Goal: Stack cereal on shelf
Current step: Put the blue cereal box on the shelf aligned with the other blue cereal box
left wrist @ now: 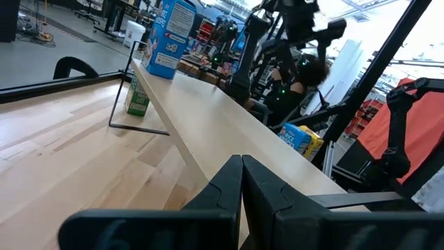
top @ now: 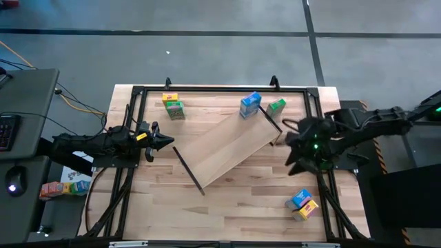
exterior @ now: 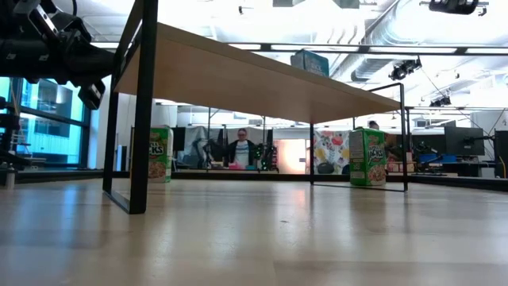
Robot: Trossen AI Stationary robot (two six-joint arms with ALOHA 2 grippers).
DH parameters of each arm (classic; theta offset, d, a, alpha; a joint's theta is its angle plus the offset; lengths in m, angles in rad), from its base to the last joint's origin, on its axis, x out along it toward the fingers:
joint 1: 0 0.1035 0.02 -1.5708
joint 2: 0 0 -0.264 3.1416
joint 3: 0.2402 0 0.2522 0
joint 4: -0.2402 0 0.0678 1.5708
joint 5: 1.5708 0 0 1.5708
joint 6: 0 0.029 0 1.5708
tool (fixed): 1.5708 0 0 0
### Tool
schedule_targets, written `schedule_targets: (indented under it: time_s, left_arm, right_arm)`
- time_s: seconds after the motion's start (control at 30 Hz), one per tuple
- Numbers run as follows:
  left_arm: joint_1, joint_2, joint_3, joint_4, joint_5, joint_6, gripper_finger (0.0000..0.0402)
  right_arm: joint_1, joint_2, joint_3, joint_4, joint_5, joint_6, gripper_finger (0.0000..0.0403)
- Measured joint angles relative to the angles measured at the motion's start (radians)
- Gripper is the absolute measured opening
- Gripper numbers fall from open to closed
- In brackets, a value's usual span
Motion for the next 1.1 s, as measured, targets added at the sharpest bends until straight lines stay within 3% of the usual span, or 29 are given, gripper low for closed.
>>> schedule_targets:
  time_s: [0.23, 0.53, 0.8, 1.1]
  left_arm:
    - [0.000, 0.000, 0.000, 0.000, 0.000, 0.000, 0.0003]
    - [0.000, 0.000, 0.000, 0.000, 0.000, 0.000, 0.0003]
    - [0.000, 0.000, 0.000, 0.000, 0.000, 0.000, 0.0003]
    - [0.000, 0.000, 0.000, 0.000, 0.000, 0.000, 0.0003]
  right_arm:
    - [0.197, 0.095, 0.038, -0.149, 0.057, -0.190, 0.0257]
    - [0.422, 0.224, 0.038, -0.157, 0.245, -0.341, 0.0257]
    - [0.519, 0.376, 0.037, -0.139, 0.256, -0.217, 0.0257]
    - [0.538, 0.494, 0.037, -0.139, 0.266, -0.263, 0.0257]
